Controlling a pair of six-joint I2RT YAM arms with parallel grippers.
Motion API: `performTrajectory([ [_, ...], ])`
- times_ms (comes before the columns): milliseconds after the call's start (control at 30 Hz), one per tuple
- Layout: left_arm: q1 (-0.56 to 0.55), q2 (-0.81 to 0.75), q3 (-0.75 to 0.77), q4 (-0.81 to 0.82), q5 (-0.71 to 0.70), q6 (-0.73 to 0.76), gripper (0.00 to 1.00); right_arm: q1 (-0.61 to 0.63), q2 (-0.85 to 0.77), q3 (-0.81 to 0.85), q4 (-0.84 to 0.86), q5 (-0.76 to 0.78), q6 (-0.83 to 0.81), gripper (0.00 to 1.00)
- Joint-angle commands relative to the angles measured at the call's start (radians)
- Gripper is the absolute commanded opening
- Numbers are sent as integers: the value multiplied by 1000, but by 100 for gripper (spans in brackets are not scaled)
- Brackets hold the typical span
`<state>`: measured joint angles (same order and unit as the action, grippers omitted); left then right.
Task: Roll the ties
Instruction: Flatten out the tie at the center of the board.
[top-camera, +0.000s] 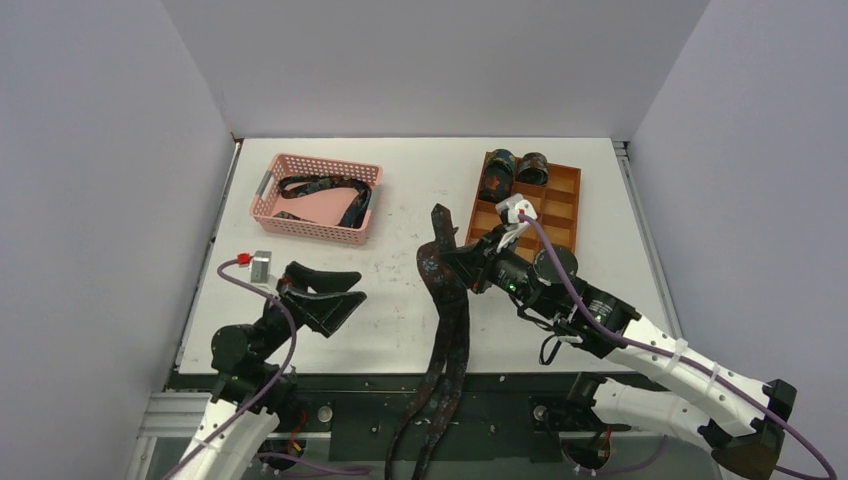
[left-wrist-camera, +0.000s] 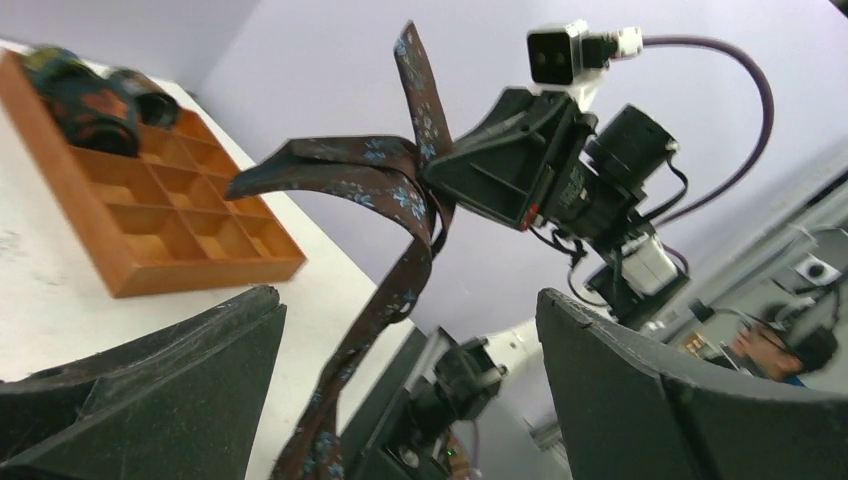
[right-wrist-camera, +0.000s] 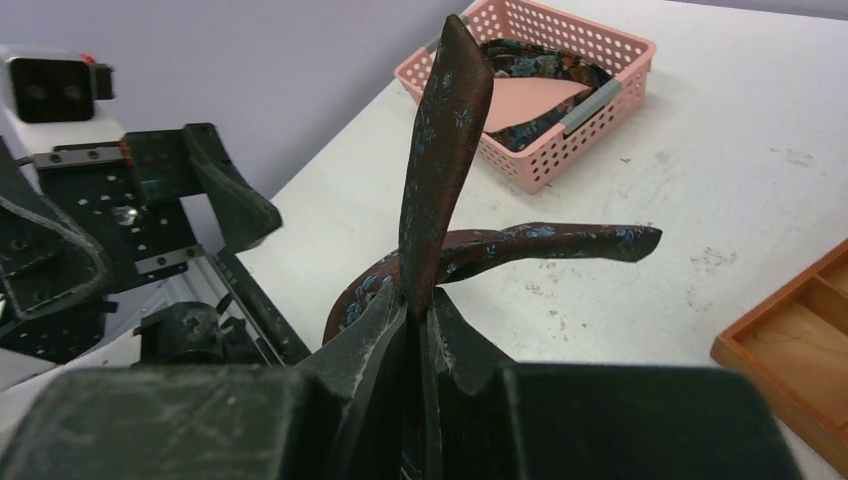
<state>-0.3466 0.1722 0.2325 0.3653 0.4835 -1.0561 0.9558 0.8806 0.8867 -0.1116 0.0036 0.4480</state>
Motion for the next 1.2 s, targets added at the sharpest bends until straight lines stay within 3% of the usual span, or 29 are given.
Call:
performTrajectory([
  [0,-106,218,74,313,83,-14,96,-6,-6,18,102,-85,84,5],
  [167,-373,379,165,226,-33,238,96,-6,13,21,169,-103,130,5],
  [300,-517,454,200,201,-139,363,96,-5,34,30,184,-112,157,5],
  [533,-540,533,233,145,-309,446,97,-3,50,14,231,-126,210,5],
  [667,-540,553,231,162,-331,465,99,-2,53,-1,253,-125,248,5],
  [833,-540,638,231,305,-225,432,67,1,83,-8,290,-108,294,5],
  [967,-559,685,243,382,-179,418,57,22,127,21,244,-52,295,5],
  [1033,-567,701,251,393,-172,422,43,26,147,28,229,-43,297,5],
  [1100,-566,706,255,396,-168,428,19,27,157,34,211,-35,298,5],
  [1133,-567,702,253,399,-170,430,7,26,160,41,192,-38,291,13],
  [1167,-567,693,248,401,-174,431,0,25,159,51,167,-39,279,34],
])
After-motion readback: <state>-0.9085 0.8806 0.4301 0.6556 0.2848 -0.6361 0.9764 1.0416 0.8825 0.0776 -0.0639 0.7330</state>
